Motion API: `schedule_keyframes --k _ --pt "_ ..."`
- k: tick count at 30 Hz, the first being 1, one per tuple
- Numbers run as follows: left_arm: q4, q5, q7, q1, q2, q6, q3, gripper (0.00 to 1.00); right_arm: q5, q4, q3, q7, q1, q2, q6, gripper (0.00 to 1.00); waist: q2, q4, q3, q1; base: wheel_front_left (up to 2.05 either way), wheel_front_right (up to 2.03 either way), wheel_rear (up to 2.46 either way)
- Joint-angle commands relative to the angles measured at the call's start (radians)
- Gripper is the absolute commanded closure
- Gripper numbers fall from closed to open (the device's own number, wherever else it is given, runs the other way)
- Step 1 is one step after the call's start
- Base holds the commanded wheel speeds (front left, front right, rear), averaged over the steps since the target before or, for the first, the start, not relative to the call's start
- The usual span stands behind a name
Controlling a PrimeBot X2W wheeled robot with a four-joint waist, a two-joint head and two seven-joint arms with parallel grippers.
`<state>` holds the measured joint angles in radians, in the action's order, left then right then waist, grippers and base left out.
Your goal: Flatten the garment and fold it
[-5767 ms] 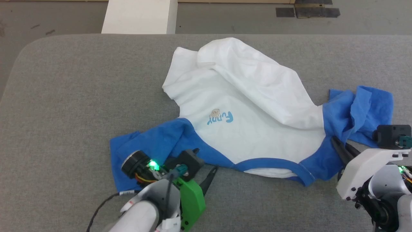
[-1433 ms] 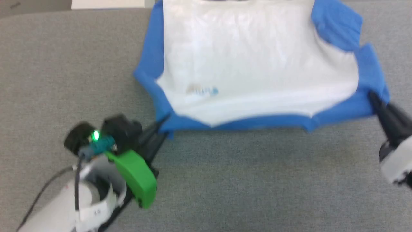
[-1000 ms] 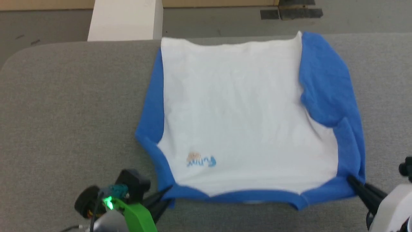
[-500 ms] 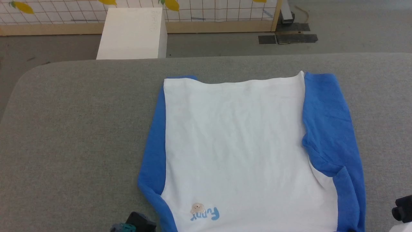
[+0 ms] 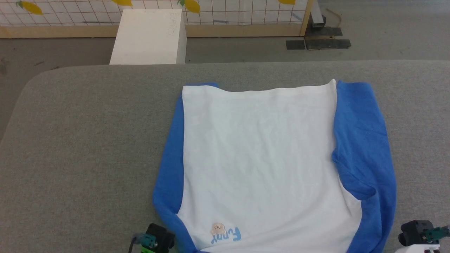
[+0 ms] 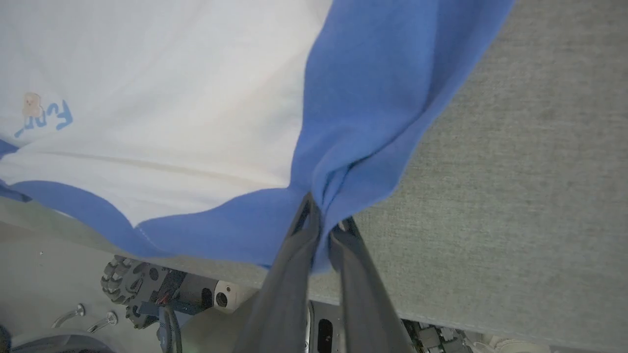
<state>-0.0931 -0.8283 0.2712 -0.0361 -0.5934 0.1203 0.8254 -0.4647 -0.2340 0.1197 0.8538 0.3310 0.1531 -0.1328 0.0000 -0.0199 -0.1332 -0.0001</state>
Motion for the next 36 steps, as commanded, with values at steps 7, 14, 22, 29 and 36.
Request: schedule_keyframes --k 7,14,22,29,36 --pt "-0.039 -0.095 0.034 0.025 -0.015 0.025 -0.040 0.00 -0.027 0.023 0.004 -0.037 -0.027 0.007 0.002 0.00 0.0000 0.002 0.011 0.0001 0.00 0.00 0.00" --pt "-0.265 -0.194 -0.021 0.102 -0.080 0.124 -0.192 0.00 -0.080 -0.154 0.154 -0.046 -0.015 -0.031 0.002 0.00 0.0000 -0.010 0.033 0.0001 0.00 0.00 0.00" --pt "-0.283 -0.052 -0.373 0.119 -0.001 0.200 -0.337 0.00 0.054 -0.210 0.255 -0.367 -0.114 -0.097 0.002 0.00 0.0000 -0.010 0.045 0.0001 0.00 0.00 0.00" --pt "-0.197 0.167 -0.531 0.112 0.127 0.210 -0.361 0.00 0.159 -0.127 0.196 -0.725 -0.116 -0.102 0.002 0.00 0.0000 -0.012 0.035 0.0001 0.00 0.00 0.00" --pt "-0.160 0.380 -0.533 0.203 0.388 0.131 -0.518 0.00 0.253 0.004 0.115 -0.983 -0.079 -0.103 0.002 0.00 0.0000 -0.002 0.027 0.0001 0.00 0.00 0.00"
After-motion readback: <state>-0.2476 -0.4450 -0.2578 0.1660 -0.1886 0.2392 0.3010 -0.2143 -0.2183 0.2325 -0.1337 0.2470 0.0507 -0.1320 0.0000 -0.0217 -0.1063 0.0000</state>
